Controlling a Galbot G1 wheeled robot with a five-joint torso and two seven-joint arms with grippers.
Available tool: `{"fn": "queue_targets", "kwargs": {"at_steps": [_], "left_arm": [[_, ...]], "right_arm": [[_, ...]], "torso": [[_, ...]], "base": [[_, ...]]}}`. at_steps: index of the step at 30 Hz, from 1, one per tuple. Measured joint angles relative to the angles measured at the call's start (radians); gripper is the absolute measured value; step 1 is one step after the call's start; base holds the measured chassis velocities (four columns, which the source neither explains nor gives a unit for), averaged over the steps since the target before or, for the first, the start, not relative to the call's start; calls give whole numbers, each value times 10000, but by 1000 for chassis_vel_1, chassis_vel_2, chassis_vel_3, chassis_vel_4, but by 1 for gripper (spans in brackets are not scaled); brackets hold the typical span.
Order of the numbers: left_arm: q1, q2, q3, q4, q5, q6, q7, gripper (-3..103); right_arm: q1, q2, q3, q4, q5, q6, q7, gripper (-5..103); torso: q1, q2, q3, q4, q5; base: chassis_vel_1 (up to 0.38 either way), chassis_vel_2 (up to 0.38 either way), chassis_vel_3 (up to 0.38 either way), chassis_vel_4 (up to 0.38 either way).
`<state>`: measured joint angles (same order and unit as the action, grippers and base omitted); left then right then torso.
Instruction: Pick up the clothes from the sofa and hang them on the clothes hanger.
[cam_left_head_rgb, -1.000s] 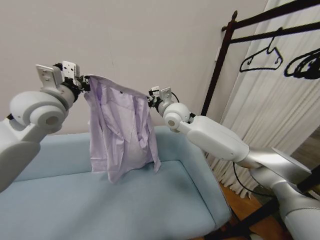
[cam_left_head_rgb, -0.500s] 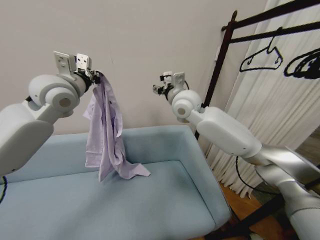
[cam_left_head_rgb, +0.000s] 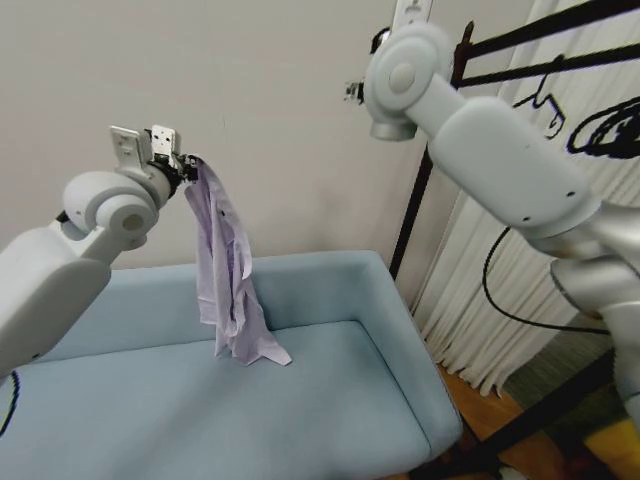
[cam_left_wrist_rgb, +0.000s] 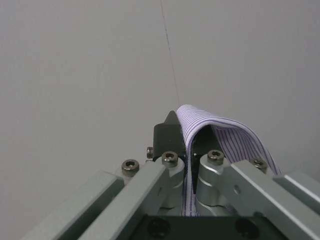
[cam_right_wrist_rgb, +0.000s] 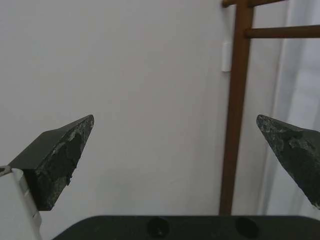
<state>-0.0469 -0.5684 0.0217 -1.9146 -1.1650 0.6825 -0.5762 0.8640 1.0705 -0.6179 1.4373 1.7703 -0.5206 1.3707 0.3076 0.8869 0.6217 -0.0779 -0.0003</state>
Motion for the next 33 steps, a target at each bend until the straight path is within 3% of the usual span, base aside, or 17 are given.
{"fn": "queue_targets", "kwargs": {"at_steps": [4, 9, 13, 26, 33], "left_arm": [[396, 282, -406, -253, 0, -44, 101, 1], [1075, 595, -1072, -489, 121, -139, 225, 1], [1475, 678, -1394, -563, 324, -242, 214, 1], [1519, 333, -1334, -640, 645, -315, 198, 1], [1675, 226, -1319, -626, 851, -447, 250, 1]], "right_arm": [[380, -118, -373, -633, -81, 1, 189, 100], [904, -157, -812, -1592, 72, 212, 1053, 100], [978, -309, -1121, -2418, 44, 715, 1592, 100], [490, -476, -842, -4230, -862, 550, 1335, 100], [189, -446, -511, -5283, -1731, 374, 477, 100]], "torso": [[-1, 0, 0, -1, 6], [-1, 0, 0, -2, 3], [0, -1, 1, 2, 3], [0, -1, 2, -1, 6], [0, 0, 2, -1, 5]], "base": [[0, 0, 0, 0], [0, 0, 0, 0], [0, 0, 0, 0], [0, 0, 0, 0], [0, 0, 0, 0]]}}
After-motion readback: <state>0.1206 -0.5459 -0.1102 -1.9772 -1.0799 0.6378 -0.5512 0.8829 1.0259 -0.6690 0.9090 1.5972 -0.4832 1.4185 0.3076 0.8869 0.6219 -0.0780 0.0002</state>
